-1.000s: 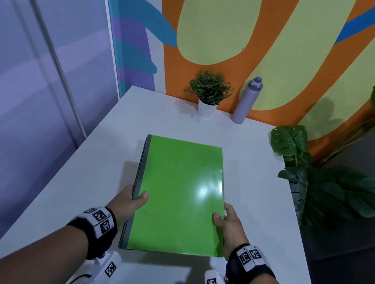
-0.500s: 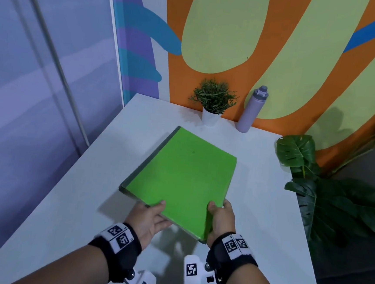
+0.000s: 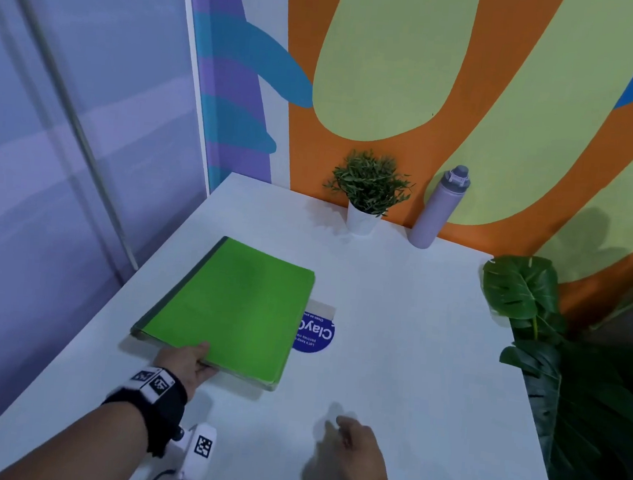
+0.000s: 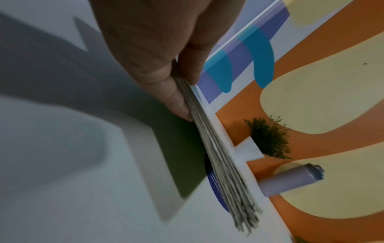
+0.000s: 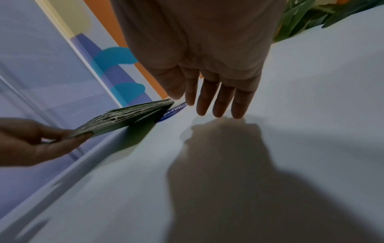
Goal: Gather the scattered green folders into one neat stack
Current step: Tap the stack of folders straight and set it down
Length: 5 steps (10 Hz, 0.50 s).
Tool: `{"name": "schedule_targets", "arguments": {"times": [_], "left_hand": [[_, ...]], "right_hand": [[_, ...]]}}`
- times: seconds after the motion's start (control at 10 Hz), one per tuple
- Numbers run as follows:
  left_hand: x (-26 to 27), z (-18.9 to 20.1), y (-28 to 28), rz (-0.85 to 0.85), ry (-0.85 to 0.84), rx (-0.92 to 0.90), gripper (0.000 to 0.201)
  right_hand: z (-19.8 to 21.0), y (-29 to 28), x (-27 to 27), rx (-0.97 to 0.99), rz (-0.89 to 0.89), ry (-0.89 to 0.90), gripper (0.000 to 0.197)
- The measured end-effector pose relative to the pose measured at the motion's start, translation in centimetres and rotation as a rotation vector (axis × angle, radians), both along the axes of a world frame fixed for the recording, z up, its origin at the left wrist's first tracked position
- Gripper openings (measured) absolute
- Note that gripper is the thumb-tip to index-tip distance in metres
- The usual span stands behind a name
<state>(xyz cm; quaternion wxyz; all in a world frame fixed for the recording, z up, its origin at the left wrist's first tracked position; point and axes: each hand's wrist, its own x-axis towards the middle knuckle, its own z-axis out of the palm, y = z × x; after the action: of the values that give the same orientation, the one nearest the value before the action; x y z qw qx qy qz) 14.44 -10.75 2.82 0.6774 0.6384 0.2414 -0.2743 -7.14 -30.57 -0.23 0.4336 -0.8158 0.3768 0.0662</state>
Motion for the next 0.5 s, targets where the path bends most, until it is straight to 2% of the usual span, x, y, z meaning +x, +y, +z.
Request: {"name": "schedule_targets", "arguments": {"times": [0.1, 0.2, 0.3, 0.4, 0.5], "left_hand": [[3.1, -0.8, -1.7, 0.055, 0.013, 0.009, 0.043], [7.4, -4.2, -2.8, 0.033, -0.014, 0.068, 0.050], [9.4, -5.7, -4.0, -0.023, -0.039, 0.146, 0.060], [10.9, -6.4, -5.6, -0.021, -0.107, 0.211, 0.070], [11.3, -6.0, -7.8, -0.012, -0.141, 0.238, 0.069]], "right_hand": [[-1.5, 0.0, 0.6, -0.128, 0.039, -0.007, 0.029], [-2.1, -0.2, 1.4, -0.223, 0.104, -0.013, 0.033], [-2.4, -0.7, 2.2, -0.253, 0.134, 0.050, 0.038], [-2.4, -0.9, 2.3, -0.245, 0.189, 0.059, 0.053], [-2.5, -0.9, 2.1, -0.258, 0.135, -0.020, 0.044]]}}
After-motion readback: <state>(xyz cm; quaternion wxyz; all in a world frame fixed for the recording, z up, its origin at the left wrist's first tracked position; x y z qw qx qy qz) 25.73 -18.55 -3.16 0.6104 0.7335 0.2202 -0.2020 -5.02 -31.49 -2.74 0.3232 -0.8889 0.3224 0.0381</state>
